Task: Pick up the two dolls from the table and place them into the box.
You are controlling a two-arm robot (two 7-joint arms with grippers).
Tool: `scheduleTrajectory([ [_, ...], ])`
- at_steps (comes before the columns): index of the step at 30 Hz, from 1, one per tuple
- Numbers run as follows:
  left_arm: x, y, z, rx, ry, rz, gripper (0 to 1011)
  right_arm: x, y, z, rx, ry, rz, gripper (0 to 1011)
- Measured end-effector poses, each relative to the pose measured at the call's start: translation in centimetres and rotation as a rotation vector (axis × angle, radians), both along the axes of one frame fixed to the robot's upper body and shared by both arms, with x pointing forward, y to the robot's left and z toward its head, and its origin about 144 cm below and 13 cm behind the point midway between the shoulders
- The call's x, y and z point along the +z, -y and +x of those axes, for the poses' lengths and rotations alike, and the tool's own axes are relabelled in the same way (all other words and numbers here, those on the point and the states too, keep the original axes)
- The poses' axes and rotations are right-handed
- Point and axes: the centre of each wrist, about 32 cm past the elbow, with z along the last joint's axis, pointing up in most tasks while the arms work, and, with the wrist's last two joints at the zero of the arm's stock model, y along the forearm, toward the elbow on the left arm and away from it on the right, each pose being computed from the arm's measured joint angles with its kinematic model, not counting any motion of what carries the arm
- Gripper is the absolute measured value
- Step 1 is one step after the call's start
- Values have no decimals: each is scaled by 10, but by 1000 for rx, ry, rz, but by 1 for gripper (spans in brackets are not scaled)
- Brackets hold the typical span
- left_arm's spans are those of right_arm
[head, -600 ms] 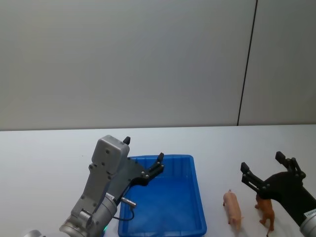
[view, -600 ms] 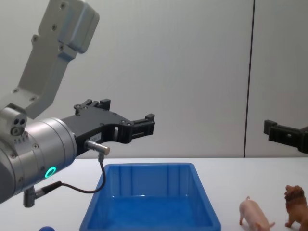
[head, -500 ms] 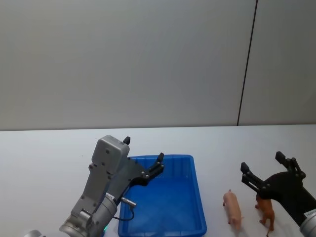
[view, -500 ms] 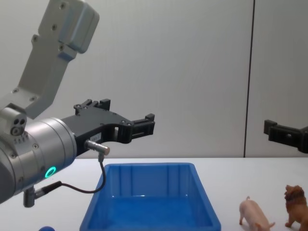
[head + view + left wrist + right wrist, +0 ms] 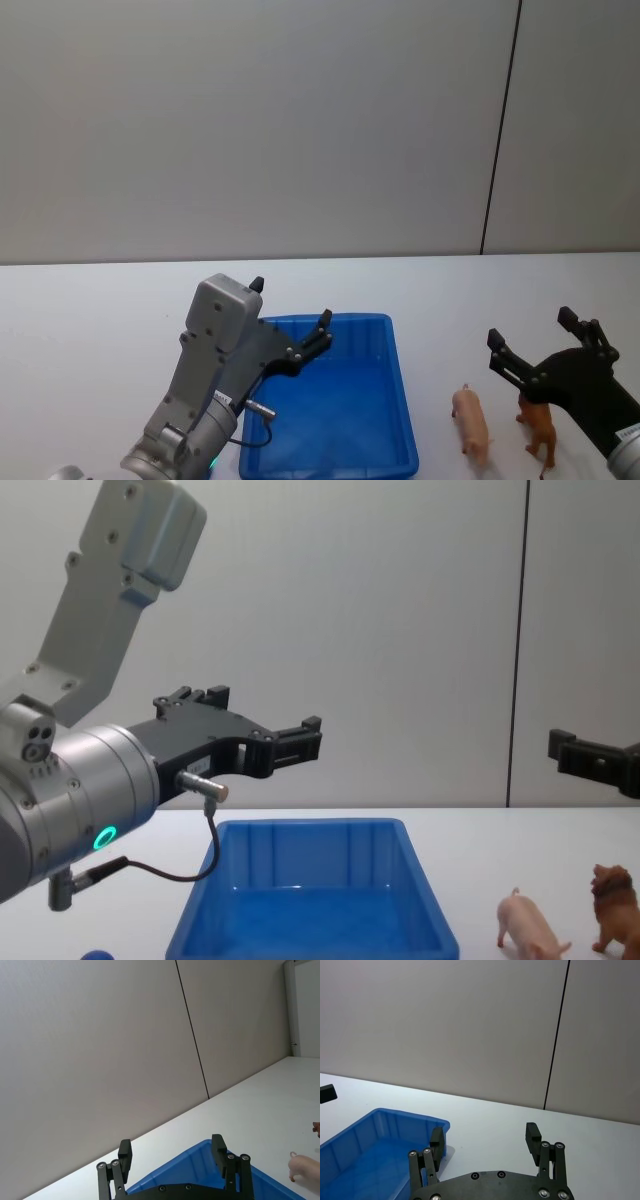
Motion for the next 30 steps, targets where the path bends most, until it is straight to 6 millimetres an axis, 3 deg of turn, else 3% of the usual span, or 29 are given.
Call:
scheduleTrajectory([
  [13,0,0,0,0,0,0,1002,-4,11,0,2,-34,-8,1001],
  [30,0,0,0,0,0,0,1002,-26,50,-10,1,-203,-67,1001],
])
